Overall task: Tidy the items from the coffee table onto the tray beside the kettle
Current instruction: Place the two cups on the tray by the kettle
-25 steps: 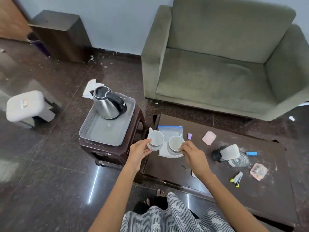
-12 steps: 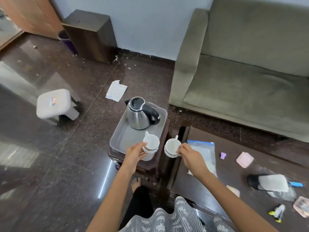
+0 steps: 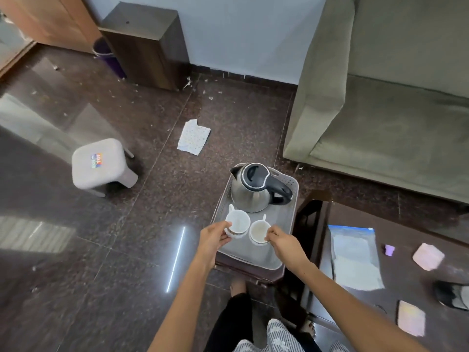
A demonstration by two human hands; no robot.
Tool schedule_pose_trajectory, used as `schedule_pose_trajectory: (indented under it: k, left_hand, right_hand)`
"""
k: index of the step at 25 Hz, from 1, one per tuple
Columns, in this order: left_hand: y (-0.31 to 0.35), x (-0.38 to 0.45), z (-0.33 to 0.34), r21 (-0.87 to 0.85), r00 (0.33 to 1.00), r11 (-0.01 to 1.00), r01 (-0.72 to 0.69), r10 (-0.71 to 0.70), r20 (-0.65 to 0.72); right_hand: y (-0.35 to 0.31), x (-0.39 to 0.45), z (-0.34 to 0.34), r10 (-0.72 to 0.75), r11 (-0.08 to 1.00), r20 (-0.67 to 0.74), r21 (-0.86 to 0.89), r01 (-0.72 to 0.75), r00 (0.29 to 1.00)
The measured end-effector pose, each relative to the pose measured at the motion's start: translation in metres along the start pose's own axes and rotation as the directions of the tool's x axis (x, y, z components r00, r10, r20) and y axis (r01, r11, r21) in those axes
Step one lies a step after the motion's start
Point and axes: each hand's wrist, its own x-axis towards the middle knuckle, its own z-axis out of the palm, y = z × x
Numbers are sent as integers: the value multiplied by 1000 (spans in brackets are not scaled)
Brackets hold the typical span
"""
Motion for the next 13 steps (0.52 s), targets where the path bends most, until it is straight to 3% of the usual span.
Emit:
schedule_pose_trajectory:
  k: [4, 8, 13]
  left_hand:
    - [1, 9, -16, 13, 1000, 1000, 24, -24, 9]
    - [-1, 21, -29, 22, 999, 999, 49, -49, 10]
    - [-3, 29, -35, 76, 996, 993, 90, -91, 8]
  right_hand:
    - [-13, 29, 20, 109, 994, 139, -22, -107, 984]
    - [-18, 55, 35, 293, 933, 179, 163, -322, 939]
    - [-21, 69, 48, 369, 885, 234, 207, -417, 900]
